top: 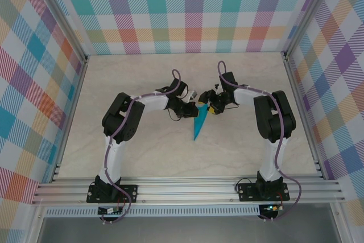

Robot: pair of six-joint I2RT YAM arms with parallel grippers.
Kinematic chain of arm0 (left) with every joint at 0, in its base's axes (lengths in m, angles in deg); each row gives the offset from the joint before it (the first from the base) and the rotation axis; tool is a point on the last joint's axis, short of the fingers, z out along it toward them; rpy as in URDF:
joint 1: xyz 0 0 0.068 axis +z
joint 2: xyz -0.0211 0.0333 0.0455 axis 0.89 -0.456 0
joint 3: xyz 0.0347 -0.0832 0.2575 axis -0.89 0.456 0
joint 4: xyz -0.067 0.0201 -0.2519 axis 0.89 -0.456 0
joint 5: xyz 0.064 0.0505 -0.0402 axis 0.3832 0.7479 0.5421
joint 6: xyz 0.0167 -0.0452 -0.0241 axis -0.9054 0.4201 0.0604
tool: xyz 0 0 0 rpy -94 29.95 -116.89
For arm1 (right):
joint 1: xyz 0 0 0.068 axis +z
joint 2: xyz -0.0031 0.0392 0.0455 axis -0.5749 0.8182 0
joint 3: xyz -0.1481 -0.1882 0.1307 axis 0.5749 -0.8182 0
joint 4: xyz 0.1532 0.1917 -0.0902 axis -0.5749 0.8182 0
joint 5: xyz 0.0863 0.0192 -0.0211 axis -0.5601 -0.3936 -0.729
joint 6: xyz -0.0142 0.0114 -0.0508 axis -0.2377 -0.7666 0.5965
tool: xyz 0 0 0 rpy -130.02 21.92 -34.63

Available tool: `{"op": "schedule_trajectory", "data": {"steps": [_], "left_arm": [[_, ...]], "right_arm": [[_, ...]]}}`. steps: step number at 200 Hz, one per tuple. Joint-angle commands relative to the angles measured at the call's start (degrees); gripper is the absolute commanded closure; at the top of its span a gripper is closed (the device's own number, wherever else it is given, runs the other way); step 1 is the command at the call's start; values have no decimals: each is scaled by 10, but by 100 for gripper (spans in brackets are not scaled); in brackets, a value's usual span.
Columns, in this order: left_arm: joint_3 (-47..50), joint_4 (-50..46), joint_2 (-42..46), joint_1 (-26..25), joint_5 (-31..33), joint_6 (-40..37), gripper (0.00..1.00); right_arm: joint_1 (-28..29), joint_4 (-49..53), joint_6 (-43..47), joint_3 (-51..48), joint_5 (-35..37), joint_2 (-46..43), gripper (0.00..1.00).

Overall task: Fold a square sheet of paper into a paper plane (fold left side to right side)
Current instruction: Fold the wing for the fifth time at the center of the table.

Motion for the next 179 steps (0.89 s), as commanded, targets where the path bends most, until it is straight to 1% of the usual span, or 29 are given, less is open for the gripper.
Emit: {"op": "schedule_trajectory", "data": {"steps": [1,56,79,114,140,149,162,179], "left_arm": [[-14,-5,-15,7,9,-10,91],[1,-5,-22,7,16,-12,91],[18,0,-19,7,18,-10,91],[43,11,-14,6,21,-7,91],[47,13,-12,5,22,-6,91],[46,13,-12,5,22,-7,91],[45,13,-11,4,22,-7,91],[45,11,-11,4,23,-8,91]], "right_arm": [[4,31,12,-2,1,23,38],[2,4,9,-1,-11,-5,36],[-4,-7,6,3,-18,-26,30],[-18,14,13,6,-7,-67,28],[-19,32,26,-18,10,-110,27],[-20,29,26,-35,3,-126,30],[-19,16,18,-65,-18,-144,38],[-13,-23,-7,-119,-56,-168,47]]}}
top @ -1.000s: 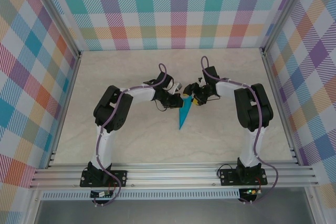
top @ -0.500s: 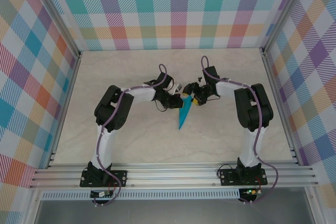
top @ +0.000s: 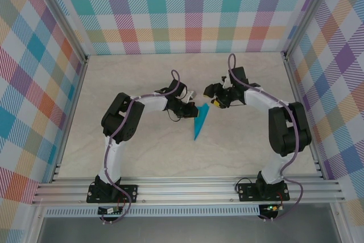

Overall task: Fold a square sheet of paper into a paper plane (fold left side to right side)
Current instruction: Fold the wing for the fifth time at the center of the table.

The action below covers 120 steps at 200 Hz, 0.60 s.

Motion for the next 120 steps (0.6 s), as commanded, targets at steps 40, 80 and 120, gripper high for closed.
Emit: {"op": "schedule_trajectory", "data": {"steps": [40,80,120], "left_arm": [[21,-28,-14,2,35,-9,91],[19,-33,-12,1,39,-11,91],[18,-35,-12,0,39,-13,92]], "right_arm": [[51,-125,-81,-145,-90,-37,74],[104,-184,-123,-163,-80,-5,78],[123,-174,-128,-165,-58,11,77]]}}
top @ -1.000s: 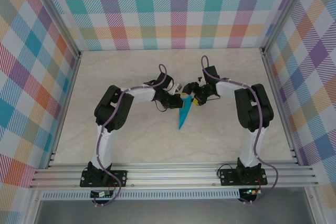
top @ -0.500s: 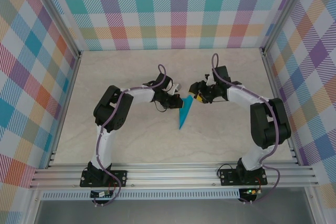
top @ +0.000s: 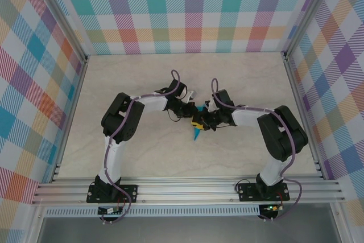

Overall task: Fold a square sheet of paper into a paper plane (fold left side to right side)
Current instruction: Fold the wing for the fifth time at the center of the table.

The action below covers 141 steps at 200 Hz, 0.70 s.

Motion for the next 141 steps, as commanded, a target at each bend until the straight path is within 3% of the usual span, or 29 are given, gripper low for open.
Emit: {"op": "schedule_trajectory", "data": {"steps": [1,141], "left_arm": [[17,-35,-12,0,39,-13,92],[6,-40,-19,-1,41,-14,92]], "right_arm": [[6,-20,-15,-7,8,12,77],[27,-38,-39,-27,38,37,76]]}}
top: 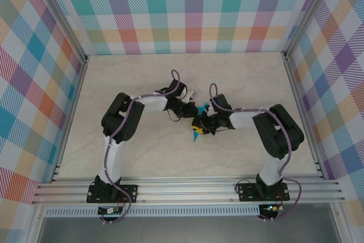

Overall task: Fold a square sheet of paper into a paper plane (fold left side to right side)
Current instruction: Fold the wing for the fifth time at the center of the table.

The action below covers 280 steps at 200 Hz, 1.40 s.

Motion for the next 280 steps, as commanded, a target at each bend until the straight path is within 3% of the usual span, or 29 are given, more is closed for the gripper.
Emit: {"op": "schedule_trajectory", "data": {"steps": [1,48,119,169,189,216,280], "left_arm": [[7,-38,-18,-1,41,-14,92],[5,-38,-19,-2,39,-15,92],[-7,-51,-5,-7,30,-26,92],[-11,-72,3,-11,29,-30,92],[-13,-72,3,-11,30,-29,92],[-14,-72,3,-14,30,-28,92],[-13,-80,3,-16,36,-30,92]], "right_arm": [[8,-8,-5,-3,5,14,76],[9,-5,-3,0,9,12,75],[6,96,61,8,60,-58,68],[-85,116,107,0,47,-98,68],[-123,124,127,30,29,-78,63],[-127,154,155,107,33,-20,62],[-126,111,121,194,-9,92,69]]}}
